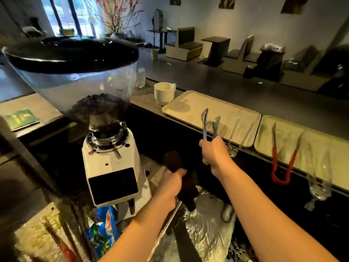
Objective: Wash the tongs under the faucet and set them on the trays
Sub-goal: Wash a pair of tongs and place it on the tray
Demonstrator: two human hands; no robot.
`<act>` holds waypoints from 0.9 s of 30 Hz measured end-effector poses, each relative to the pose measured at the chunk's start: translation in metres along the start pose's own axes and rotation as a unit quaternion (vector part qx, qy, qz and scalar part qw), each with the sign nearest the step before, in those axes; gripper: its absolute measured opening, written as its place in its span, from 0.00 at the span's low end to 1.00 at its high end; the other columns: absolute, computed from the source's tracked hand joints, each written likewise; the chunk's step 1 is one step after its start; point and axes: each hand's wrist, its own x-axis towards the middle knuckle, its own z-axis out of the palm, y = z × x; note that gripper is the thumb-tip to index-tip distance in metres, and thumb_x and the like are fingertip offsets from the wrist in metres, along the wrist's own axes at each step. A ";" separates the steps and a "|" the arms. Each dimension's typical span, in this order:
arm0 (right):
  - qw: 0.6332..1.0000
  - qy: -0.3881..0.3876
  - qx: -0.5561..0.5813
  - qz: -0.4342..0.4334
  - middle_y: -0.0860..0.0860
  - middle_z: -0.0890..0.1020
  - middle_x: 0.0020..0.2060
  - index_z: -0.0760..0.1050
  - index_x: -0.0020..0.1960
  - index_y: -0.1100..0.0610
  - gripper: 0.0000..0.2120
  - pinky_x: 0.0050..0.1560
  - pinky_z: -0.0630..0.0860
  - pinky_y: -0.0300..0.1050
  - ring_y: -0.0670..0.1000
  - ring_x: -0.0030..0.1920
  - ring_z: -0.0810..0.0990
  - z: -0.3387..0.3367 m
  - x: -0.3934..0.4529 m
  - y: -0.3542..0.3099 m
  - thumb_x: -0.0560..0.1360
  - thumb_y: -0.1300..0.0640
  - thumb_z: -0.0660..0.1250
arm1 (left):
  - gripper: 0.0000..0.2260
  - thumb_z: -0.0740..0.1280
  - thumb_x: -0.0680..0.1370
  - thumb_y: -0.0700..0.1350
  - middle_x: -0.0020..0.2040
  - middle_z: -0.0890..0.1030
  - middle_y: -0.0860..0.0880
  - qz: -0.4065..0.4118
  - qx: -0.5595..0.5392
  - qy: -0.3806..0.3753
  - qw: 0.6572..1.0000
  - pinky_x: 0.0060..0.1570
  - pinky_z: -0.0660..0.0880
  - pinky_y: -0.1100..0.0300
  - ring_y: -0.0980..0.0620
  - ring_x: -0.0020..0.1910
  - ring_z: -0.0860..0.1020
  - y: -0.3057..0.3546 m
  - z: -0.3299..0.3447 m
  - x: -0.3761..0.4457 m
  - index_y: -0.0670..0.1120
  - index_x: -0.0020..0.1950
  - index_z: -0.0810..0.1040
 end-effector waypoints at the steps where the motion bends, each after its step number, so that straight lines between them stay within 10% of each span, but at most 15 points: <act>1: 0.999 0.032 -0.006 -0.004 0.63 0.72 0.64 0.64 0.69 0.64 0.24 0.50 0.78 0.59 0.65 0.58 0.76 0.003 0.009 0.000 0.76 0.57 0.65 | 0.09 0.70 0.76 0.44 0.48 0.87 0.44 -0.006 0.002 -0.012 1.000 0.59 0.79 0.41 0.43 0.50 0.85 0.002 0.000 0.007 0.46 0.55 0.82; 5: 0.988 0.111 0.095 0.052 0.55 0.70 0.46 0.65 0.54 0.54 0.09 0.51 0.75 0.53 0.58 0.49 0.73 0.010 0.037 -0.010 0.77 0.55 0.63 | 0.10 0.69 0.77 0.42 0.49 0.86 0.41 -0.017 0.000 -0.037 0.999 0.58 0.79 0.42 0.41 0.51 0.85 0.008 0.003 0.028 0.43 0.57 0.80; 9: 0.983 0.136 0.034 0.122 0.56 0.64 0.67 0.51 0.76 0.55 0.32 0.30 0.66 0.42 0.53 0.39 0.69 0.016 0.057 -0.019 0.78 0.57 0.66 | 0.07 0.67 0.78 0.40 0.48 0.86 0.38 -0.014 -0.008 -0.065 0.998 0.55 0.80 0.40 0.38 0.50 0.84 0.015 0.005 0.041 0.42 0.55 0.80; 12: 0.981 0.156 -0.022 0.115 0.60 0.64 0.68 0.52 0.73 0.56 0.32 0.26 0.63 0.43 0.53 0.35 0.68 0.017 0.064 -0.017 0.78 0.52 0.67 | 0.04 0.68 0.78 0.39 0.44 0.85 0.40 -0.024 -0.012 -0.071 0.997 0.54 0.80 0.43 0.40 0.46 0.84 0.017 0.003 0.046 0.42 0.52 0.78; 19: 0.993 0.068 0.043 0.090 0.60 0.69 0.68 0.51 0.76 0.57 0.33 0.44 0.83 0.51 0.56 0.47 0.80 0.014 0.061 -0.023 0.77 0.53 0.64 | 0.11 0.67 0.78 0.39 0.54 0.85 0.37 -0.035 -0.015 -0.086 0.996 0.60 0.78 0.39 0.37 0.54 0.83 0.020 -0.002 0.042 0.40 0.60 0.78; 24: 0.986 0.090 -0.137 0.030 0.58 0.57 0.72 0.55 0.75 0.57 0.32 0.54 0.78 0.54 0.63 0.59 0.74 0.003 0.026 -0.021 0.77 0.46 0.61 | 0.12 0.67 0.79 0.41 0.53 0.84 0.37 -0.025 -0.021 -0.071 0.997 0.55 0.80 0.42 0.38 0.52 0.84 0.014 -0.005 0.033 0.41 0.62 0.76; 27: 0.969 0.116 -0.189 -0.109 0.56 0.71 0.58 0.70 0.58 0.57 0.15 0.45 0.70 0.46 0.56 0.47 0.75 0.001 -0.008 -0.005 0.78 0.46 0.60 | 0.10 0.67 0.79 0.41 0.51 0.84 0.38 -0.032 -0.030 -0.058 0.997 0.47 0.83 0.45 0.39 0.47 0.84 0.007 -0.010 0.024 0.43 0.61 0.76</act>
